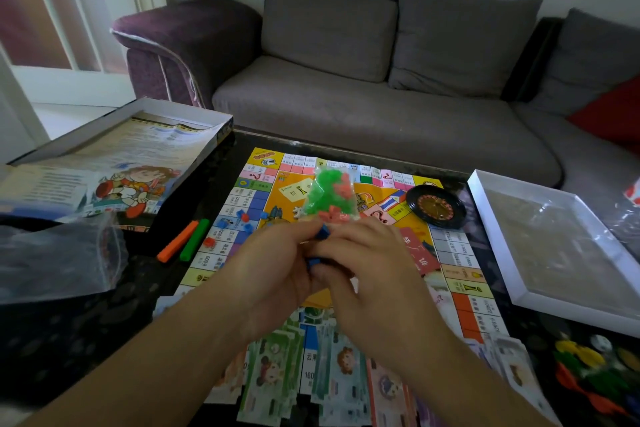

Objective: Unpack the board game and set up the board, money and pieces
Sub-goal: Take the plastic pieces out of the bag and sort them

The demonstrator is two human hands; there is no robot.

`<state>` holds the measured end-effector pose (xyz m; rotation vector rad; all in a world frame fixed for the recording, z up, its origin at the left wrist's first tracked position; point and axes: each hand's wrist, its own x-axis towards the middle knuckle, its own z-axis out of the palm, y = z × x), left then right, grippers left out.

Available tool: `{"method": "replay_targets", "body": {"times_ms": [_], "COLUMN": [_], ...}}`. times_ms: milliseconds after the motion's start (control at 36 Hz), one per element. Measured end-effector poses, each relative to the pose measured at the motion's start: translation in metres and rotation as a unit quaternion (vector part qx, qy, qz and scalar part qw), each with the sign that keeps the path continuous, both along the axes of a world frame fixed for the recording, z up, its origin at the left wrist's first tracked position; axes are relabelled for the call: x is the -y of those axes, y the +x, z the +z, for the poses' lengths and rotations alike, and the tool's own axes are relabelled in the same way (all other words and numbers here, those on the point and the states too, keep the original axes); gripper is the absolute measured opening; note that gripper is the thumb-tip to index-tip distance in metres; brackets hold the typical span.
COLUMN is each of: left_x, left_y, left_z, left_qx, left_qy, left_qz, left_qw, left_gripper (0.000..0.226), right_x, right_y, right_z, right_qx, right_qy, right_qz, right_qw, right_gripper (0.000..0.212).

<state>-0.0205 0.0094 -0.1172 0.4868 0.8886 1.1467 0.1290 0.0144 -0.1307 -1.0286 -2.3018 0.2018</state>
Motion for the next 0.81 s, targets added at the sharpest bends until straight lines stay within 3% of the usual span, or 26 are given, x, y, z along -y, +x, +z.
{"method": "replay_targets", "body": {"times_ms": [167, 333, 528, 639, 806], "left_x": [-0.002, -0.003, -0.003, 0.000, 0.005], "left_y": [-0.008, -0.014, -0.010, -0.008, -0.006], "left_z": [-0.001, 0.002, 0.002, -0.001, 0.004], "left_qx": [-0.181, -0.288, -0.443, -0.479, -0.474], "left_qy": [0.092, 0.140, 0.209, 0.249, 0.284], "left_qz": [-0.020, 0.003, 0.004, -0.020, -0.034], "left_qw": [0.979, 0.947, 0.871, 0.842, 0.833], "left_gripper": [0.024, 0.013, 0.011, 0.014, 0.010], "right_x": [-0.005, -0.008, -0.011, -0.013, -0.014], "right_y": [0.008, 0.015, 0.018, 0.020, 0.017], "right_z": [0.012, 0.024, 0.029, 0.026, 0.019], "right_qx": [-0.138, -0.265, -0.338, -0.344, -0.373], "right_qy": [-0.035, -0.221, -0.271, -0.276, -0.322], "right_qz": [-0.055, -0.069, -0.048, -0.035, -0.035], "right_qw": [0.988, 0.936, 0.900, 0.897, 0.869], "right_gripper": [0.013, 0.022, 0.018, 0.017, 0.018]}}
